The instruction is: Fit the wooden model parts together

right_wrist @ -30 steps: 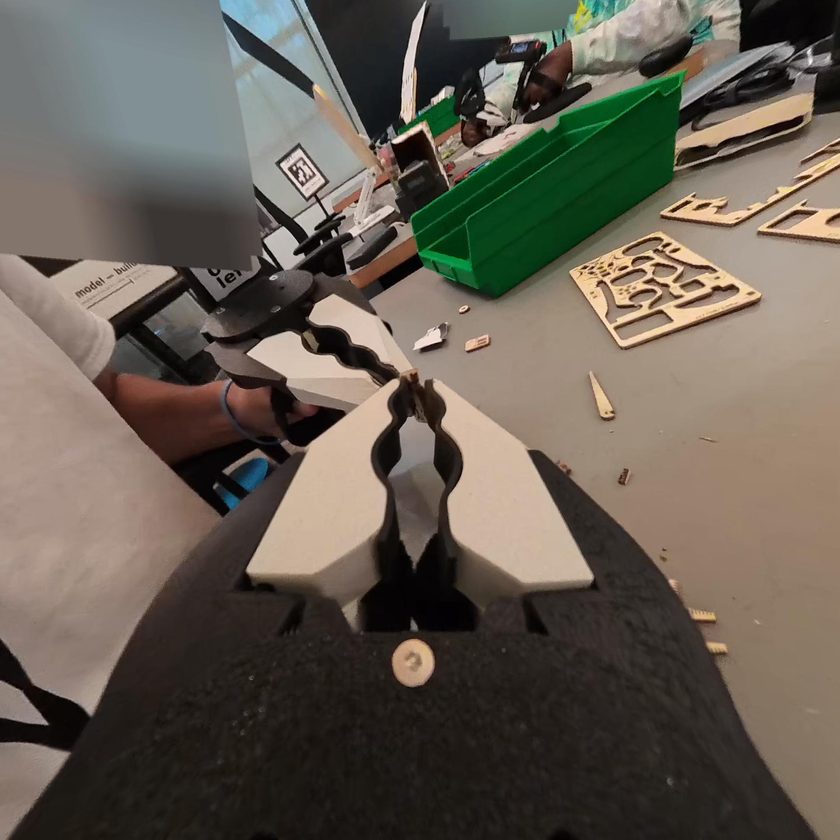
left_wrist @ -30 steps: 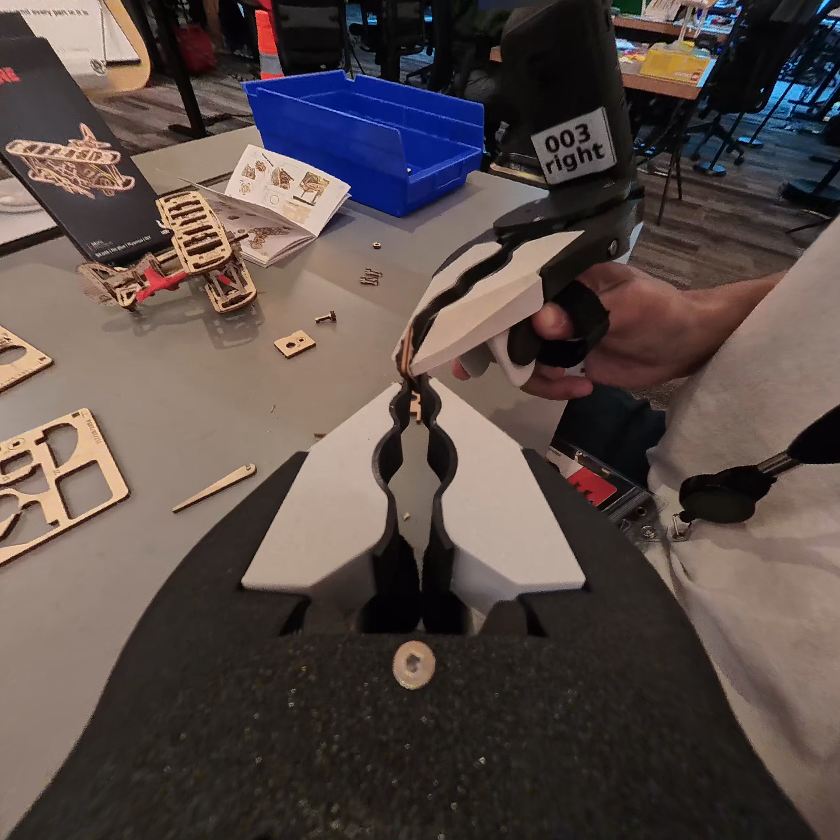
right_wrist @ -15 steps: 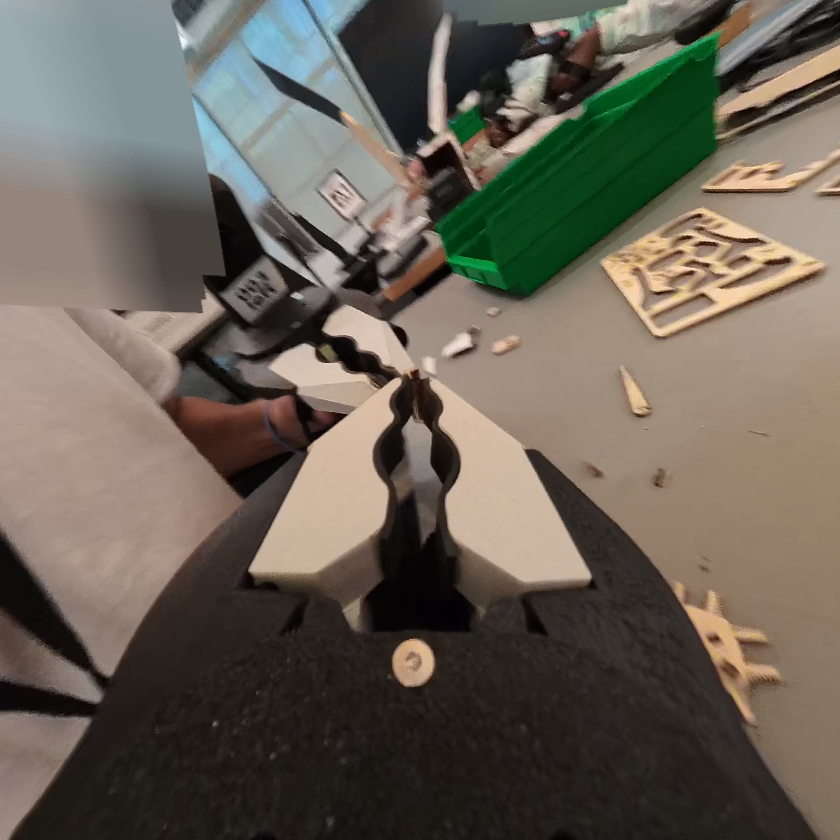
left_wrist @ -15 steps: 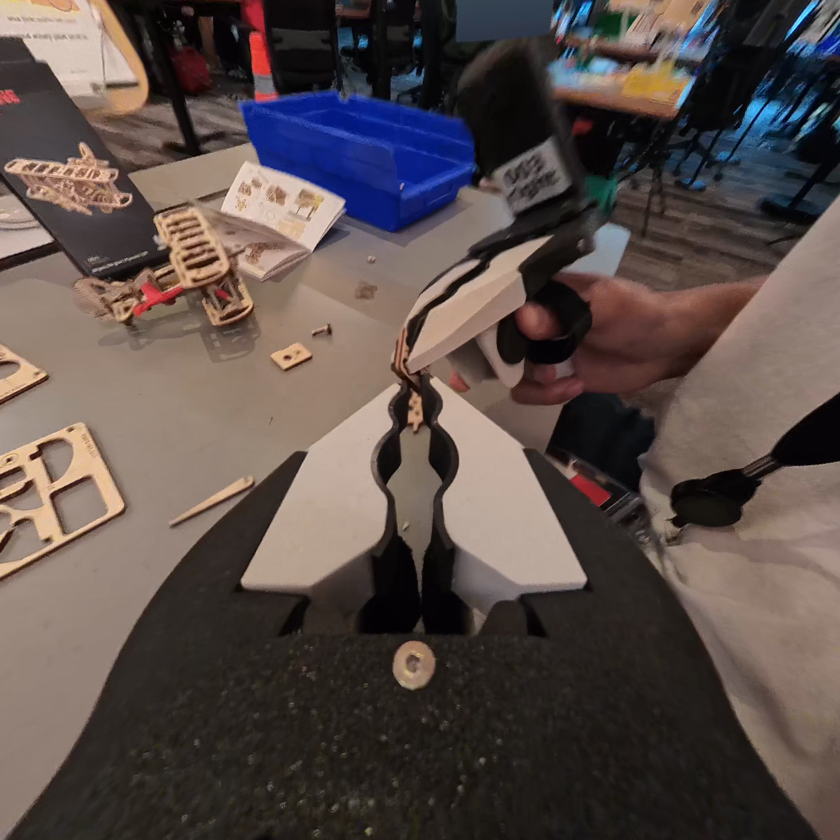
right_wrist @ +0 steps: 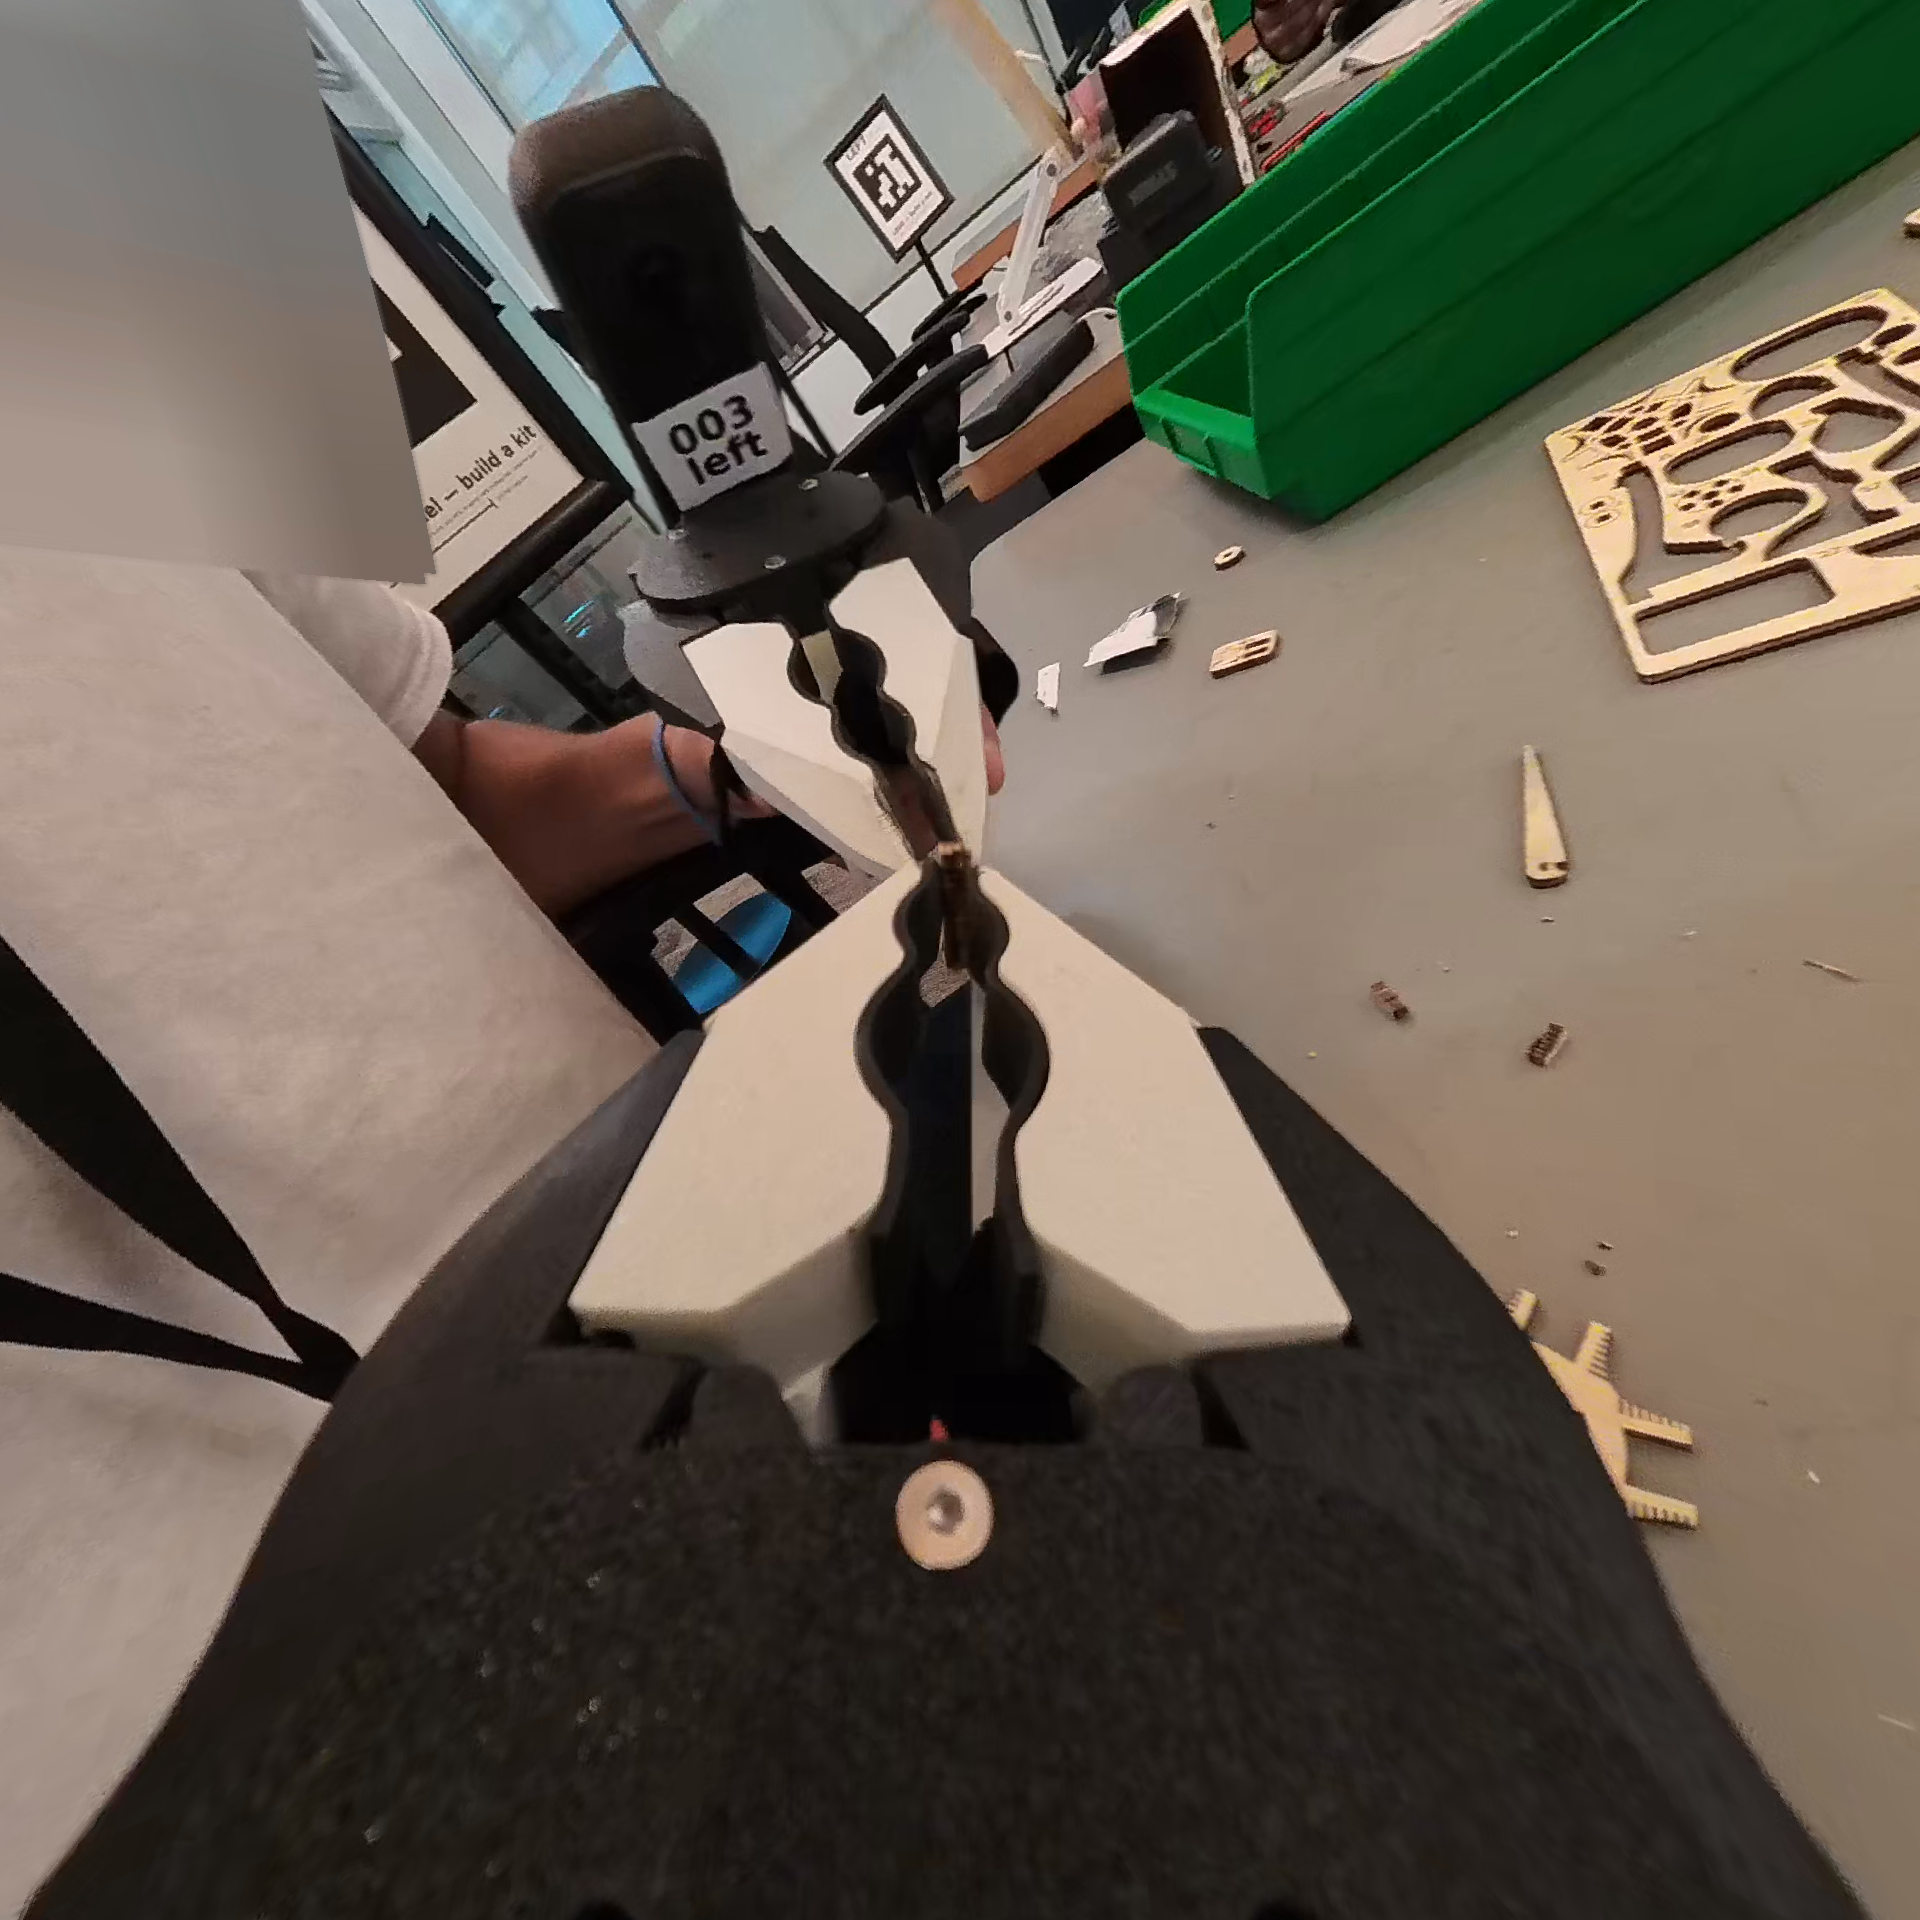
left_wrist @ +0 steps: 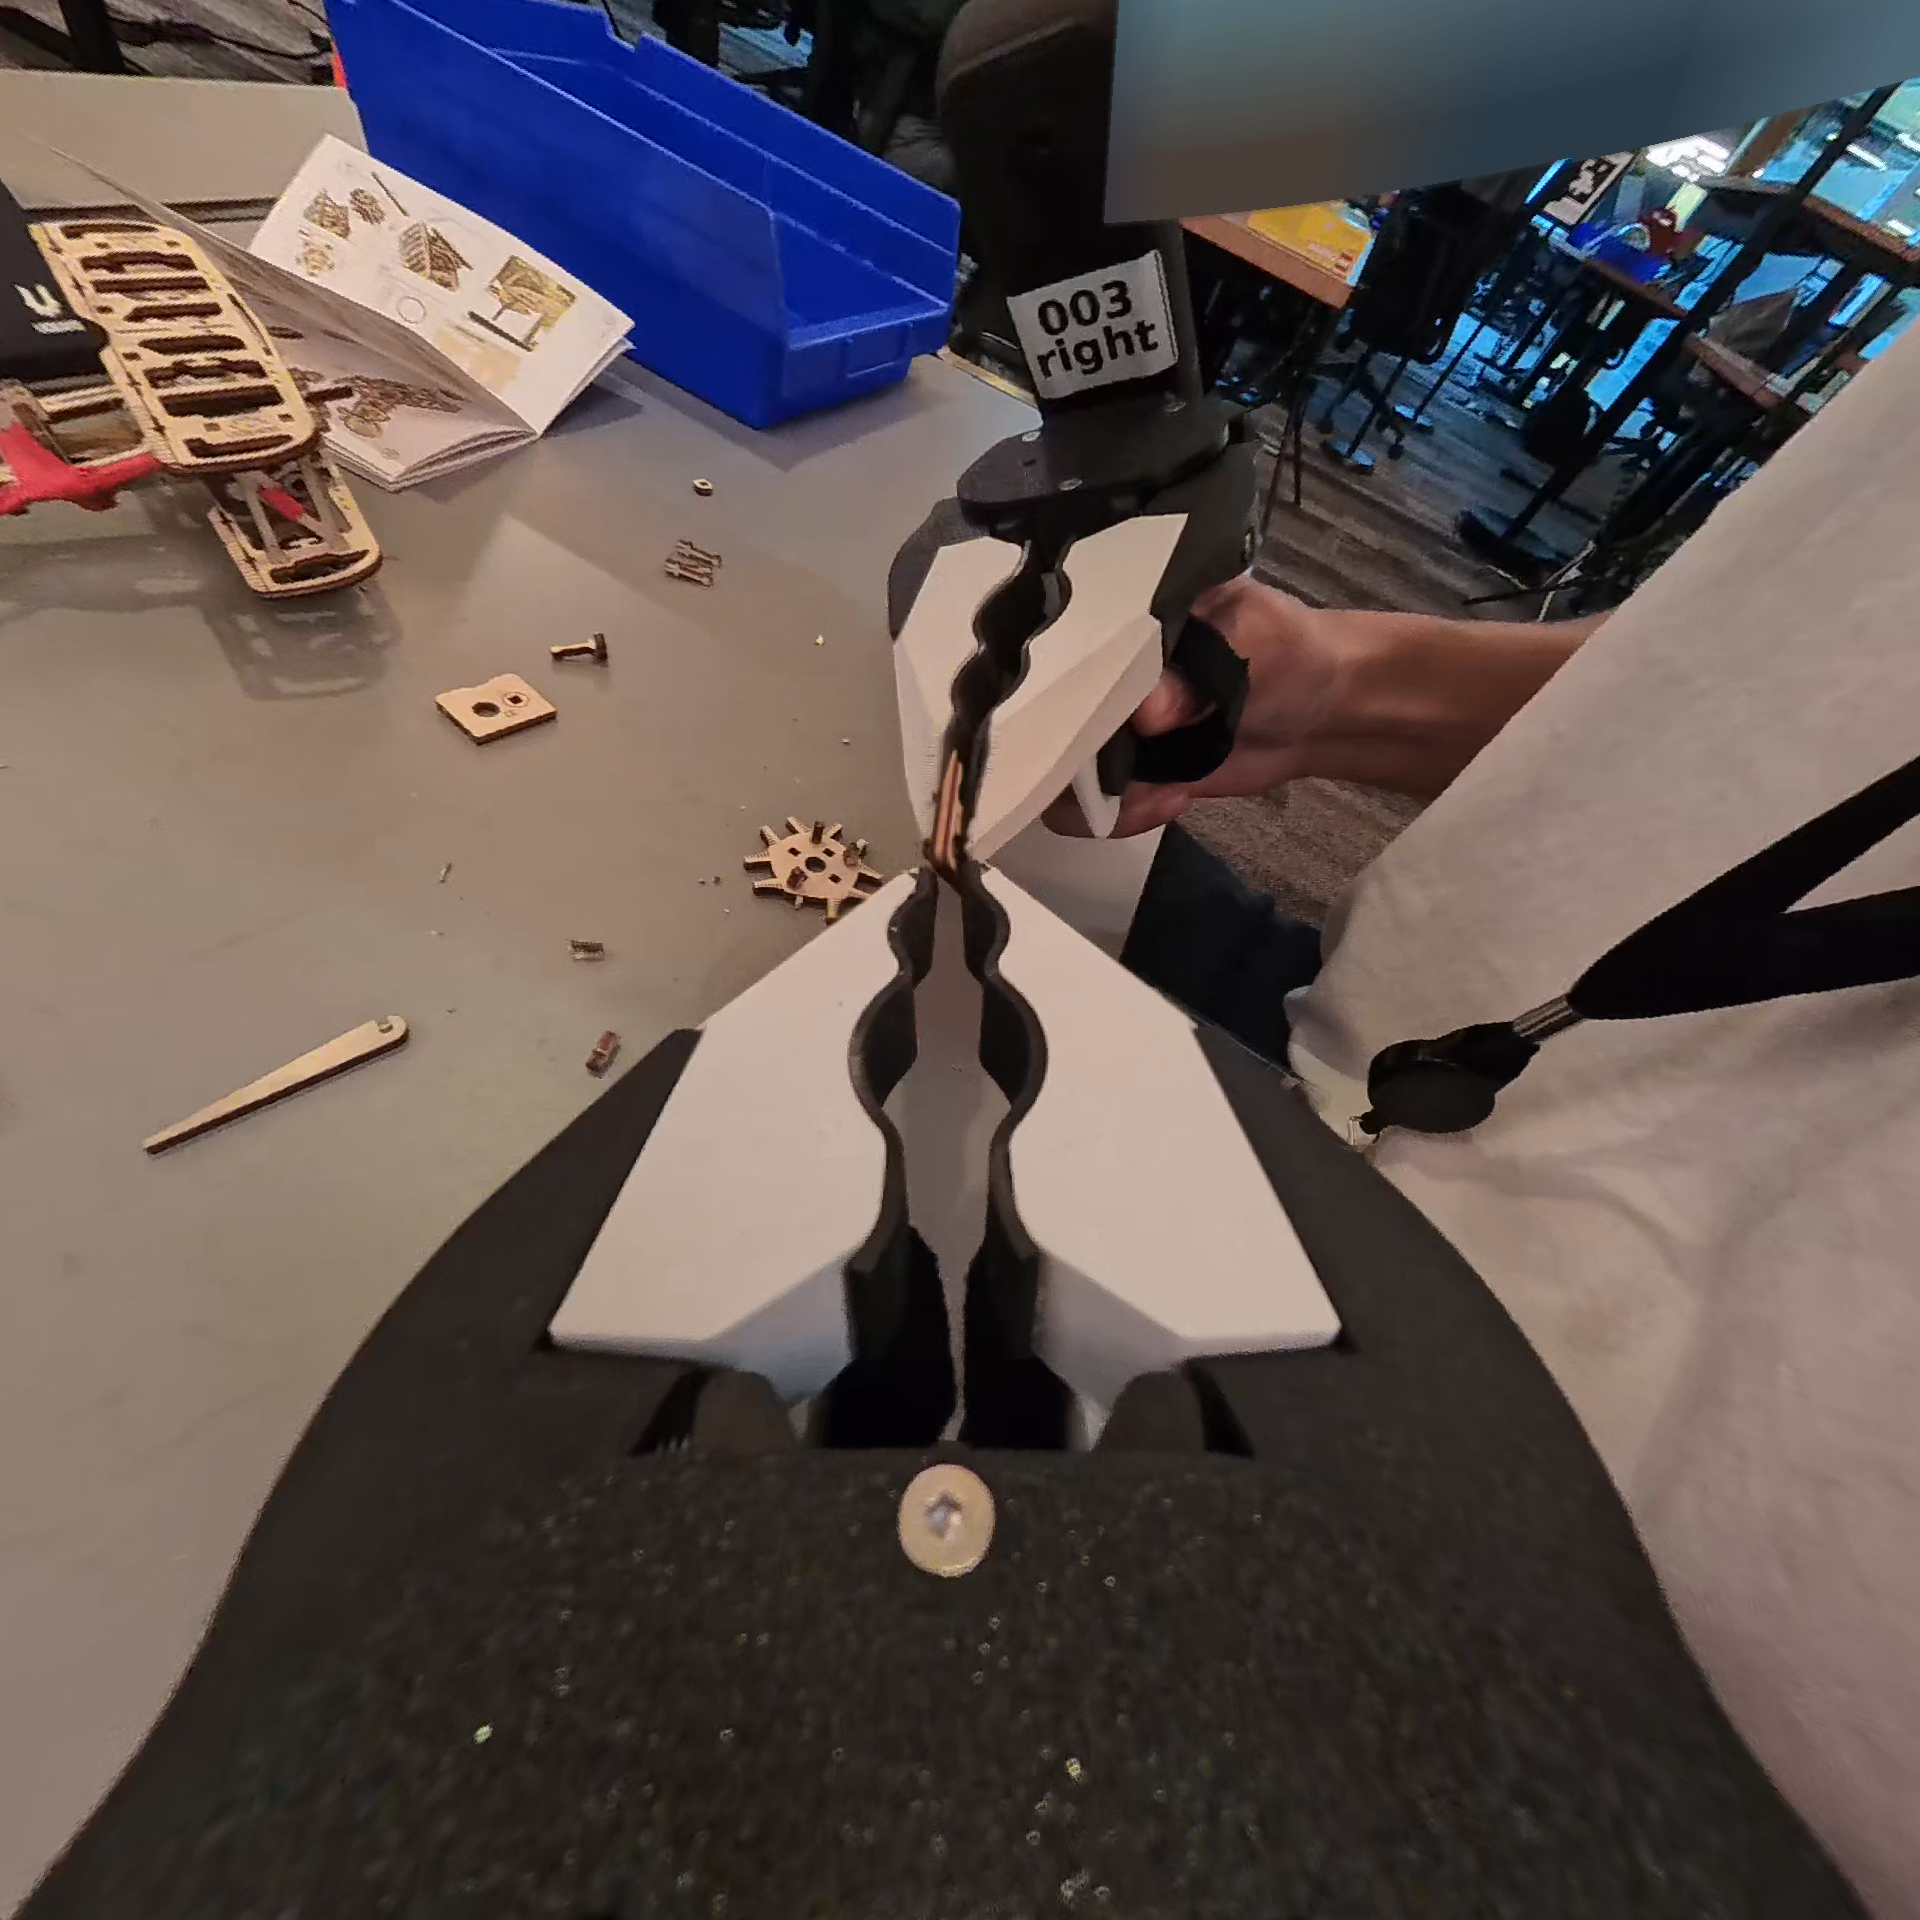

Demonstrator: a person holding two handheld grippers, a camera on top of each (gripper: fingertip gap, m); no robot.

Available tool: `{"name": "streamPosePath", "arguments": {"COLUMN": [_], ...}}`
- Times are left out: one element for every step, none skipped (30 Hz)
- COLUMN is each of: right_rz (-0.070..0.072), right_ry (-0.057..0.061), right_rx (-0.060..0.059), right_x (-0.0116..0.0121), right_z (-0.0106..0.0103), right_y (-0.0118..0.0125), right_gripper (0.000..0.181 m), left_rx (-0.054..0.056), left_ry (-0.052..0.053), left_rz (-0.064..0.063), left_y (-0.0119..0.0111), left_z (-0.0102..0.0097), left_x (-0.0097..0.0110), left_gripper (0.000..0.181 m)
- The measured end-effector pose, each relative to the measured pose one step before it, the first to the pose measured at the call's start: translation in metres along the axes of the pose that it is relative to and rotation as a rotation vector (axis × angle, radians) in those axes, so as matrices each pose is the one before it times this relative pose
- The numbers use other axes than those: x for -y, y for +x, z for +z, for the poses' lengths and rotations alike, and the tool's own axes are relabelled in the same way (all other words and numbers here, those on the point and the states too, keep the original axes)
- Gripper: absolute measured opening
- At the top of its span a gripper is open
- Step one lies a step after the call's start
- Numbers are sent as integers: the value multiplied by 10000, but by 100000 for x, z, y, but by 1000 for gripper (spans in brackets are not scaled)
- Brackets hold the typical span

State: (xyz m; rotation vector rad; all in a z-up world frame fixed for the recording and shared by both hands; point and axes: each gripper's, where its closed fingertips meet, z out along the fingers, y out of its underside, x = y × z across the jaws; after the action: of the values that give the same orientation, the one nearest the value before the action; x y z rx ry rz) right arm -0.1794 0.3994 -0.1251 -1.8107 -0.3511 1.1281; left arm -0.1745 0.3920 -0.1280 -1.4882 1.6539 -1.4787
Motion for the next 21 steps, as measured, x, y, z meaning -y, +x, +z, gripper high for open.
{"name": "streamPosePath", "arguments": {"right_rz": [-18,-26,-31,-36,-12,12,62,62,-4,-55,-98,-133,-116,-119,-168,-209,-216,-217,-137,-39,-47], "right_ry": [-52,-27,-16,-46,-14,27,-21,-35,-25,-45,-5,67,97,116,111,38,-58,-89,-24,39,1], "right_rx": [100,72,57,59,6,28,99,59,-49,-82,-174,-175,-97,-75,-58,-70,-123,-49,-32,-25,37], "right_x": [-56,0,16,-49,-4,26,-25,-26,-13,-40,19,97,112,129,112,53,-69,-145,-77,-28,-60], "right_z": [-8,-40,-30,-15,-23,-34,-46,-25,16,37,25,-4,-15,-38,-29,-51,-67,-58,-55,-2,33], "right_y": [-165,-110,-104,-113,-47,-71,-115,-54,58,80,178,165,46,27,-10,13,131,84,84,109,5], "right_gripper": [2,2,2,2,2,2,2,2,2,2,2,3,3,3,4,3,2,5,5,3,0], "left_rx": [-112,-84,-45,-47,0,12,-44,-32,56,137,226,257,236,231,239,253,282,316,239,118,71], "left_ry": [3,18,19,-1,-3,10,8,8,-2,-24,-22,-11,-9,-15,-23,-57,-117,-180,-218,-221,-171], "left_rz": [-64,-82,-34,25,62,56,-3,-39,32,166,226,254,309,359,401,473,551,606,569,444,369], "left_y": [138,119,97,135,89,62,111,59,-26,-92,-171,-176,-111,-56,-46,-38,-66,-94,10,144,216], "left_z": [-32,-28,-1,6,13,11,10,16,-1,9,11,17,4,-11,-34,-40,-28,3,69,132,137], "left_x": [3,43,41,2,20,51,41,30,-18,-64,-48,6,64,84,93,52,-69,-180,-308,-369,-325], "left_gripper": [2,2,3,2,2,2,1,1,0,0,0,0,0,0,0,0,0,0,0,0,0]}}
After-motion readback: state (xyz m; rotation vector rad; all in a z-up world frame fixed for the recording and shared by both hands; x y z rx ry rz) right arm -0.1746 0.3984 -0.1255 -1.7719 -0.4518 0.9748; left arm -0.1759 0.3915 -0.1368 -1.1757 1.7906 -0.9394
